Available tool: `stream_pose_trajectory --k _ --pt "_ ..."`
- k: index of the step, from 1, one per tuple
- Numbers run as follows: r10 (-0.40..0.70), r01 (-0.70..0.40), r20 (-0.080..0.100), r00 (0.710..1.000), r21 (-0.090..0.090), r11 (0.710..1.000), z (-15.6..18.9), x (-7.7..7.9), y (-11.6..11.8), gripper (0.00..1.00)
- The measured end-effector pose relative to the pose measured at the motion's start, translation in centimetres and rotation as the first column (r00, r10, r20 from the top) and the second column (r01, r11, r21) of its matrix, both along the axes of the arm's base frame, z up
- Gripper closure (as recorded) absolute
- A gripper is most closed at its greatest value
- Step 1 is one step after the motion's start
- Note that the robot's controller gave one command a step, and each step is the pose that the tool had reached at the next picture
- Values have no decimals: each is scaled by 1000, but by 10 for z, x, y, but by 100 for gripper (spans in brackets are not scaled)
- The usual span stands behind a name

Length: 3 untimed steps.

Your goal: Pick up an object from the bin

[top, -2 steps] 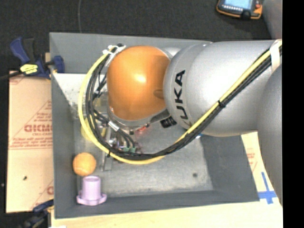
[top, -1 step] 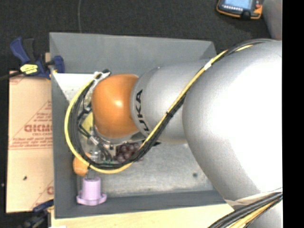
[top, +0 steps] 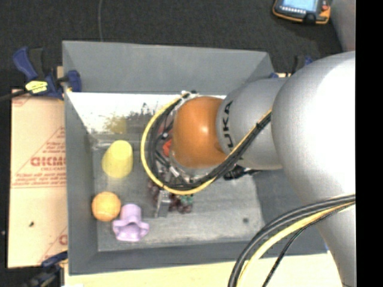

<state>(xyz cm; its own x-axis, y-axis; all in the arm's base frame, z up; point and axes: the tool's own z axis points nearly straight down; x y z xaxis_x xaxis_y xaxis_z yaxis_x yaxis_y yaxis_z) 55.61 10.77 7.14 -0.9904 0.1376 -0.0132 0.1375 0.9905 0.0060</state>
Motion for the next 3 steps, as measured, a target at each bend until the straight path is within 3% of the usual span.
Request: stream_pose_trajectory --k 1,2,3 --pt "-51 51 -4 999 5 999 0 -6 27 0" --pt "-65 65 5 998 -1 998 29 10 -50 0" --pt "-125 124 16 992 11 992 5 8 -16 100"
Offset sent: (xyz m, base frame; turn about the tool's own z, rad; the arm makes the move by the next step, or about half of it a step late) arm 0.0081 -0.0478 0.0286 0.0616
